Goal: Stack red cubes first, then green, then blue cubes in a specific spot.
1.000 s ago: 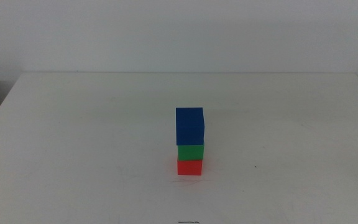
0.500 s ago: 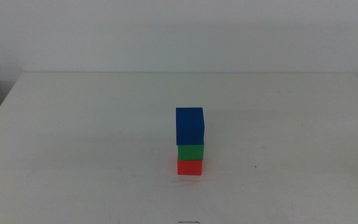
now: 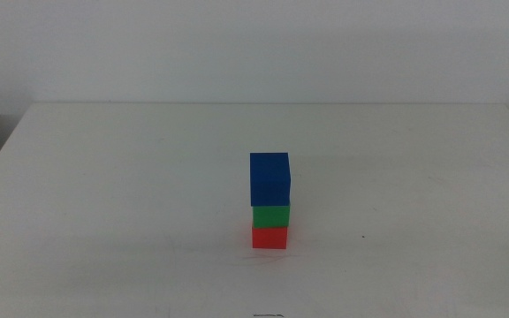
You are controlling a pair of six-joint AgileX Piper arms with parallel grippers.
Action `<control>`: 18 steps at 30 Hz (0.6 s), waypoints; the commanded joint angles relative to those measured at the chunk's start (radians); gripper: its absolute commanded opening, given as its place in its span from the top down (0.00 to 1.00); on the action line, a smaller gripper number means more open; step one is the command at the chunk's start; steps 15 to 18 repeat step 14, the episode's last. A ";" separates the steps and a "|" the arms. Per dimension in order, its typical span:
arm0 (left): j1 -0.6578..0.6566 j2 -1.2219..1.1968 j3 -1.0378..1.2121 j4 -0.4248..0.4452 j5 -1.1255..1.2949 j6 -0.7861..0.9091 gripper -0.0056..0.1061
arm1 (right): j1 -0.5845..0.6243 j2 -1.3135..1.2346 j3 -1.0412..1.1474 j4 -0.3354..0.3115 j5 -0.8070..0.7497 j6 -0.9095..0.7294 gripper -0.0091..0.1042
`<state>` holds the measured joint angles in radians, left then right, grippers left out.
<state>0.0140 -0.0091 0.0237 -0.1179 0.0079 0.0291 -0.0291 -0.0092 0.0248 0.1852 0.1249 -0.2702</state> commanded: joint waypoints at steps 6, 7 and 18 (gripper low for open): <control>-0.001 -0.017 0.003 -0.003 -0.052 0.000 0.12 | -0.007 -0.023 -0.014 -0.001 -0.060 -0.014 0.35; -0.001 -0.017 0.003 -0.001 -0.052 0.000 0.12 | -0.007 -0.023 -0.014 -0.001 -0.060 -0.014 0.35; -0.001 -0.026 0.003 0.000 -0.049 0.000 0.12 | -0.007 -0.023 -0.014 -0.002 -0.060 -0.014 0.35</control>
